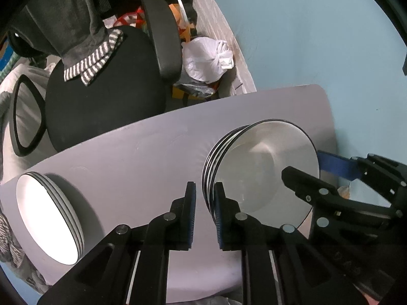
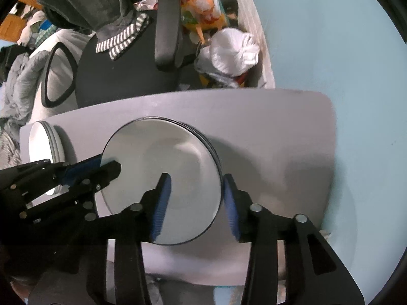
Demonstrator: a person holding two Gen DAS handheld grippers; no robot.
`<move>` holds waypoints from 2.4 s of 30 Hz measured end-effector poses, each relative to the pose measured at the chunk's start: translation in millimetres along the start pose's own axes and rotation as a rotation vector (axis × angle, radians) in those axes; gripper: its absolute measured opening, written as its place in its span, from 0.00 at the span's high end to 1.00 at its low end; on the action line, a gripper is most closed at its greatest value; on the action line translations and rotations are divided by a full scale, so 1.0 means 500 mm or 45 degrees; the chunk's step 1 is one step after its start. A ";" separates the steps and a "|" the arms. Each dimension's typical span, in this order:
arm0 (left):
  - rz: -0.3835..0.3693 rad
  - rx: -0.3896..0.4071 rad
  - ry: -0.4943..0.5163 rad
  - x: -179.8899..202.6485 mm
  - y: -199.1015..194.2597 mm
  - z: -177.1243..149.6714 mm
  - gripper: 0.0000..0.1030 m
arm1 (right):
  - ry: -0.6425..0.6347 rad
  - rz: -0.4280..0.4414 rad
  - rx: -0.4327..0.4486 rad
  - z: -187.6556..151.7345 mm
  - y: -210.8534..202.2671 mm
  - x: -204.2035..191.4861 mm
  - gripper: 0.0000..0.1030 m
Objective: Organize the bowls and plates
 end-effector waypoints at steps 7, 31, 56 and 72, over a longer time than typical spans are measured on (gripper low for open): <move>0.032 0.035 0.010 -0.001 -0.024 -0.010 0.80 | -0.006 -0.047 0.033 -0.002 -0.023 0.000 0.56; -0.006 0.187 -0.012 -0.022 -0.126 -0.093 0.49 | -0.038 -0.160 0.166 -0.063 -0.082 -0.029 0.45; -0.098 0.186 -0.041 -0.051 -0.124 -0.129 0.35 | -0.001 -0.133 0.161 -0.119 -0.083 0.000 0.38; -0.170 0.118 -0.067 -0.050 -0.080 -0.082 0.34 | 0.008 -0.144 0.123 -0.103 -0.058 0.039 0.36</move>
Point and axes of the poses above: each gripper's, at about its wrist camera, not at the fingertips, and y roughly the way its jaws point, x to its right, z to its top, the point moved 2 cm from there along y, roughly the way its jaws point, and after that the axes turned 7 degrees about -x, right-handed, at the moved point
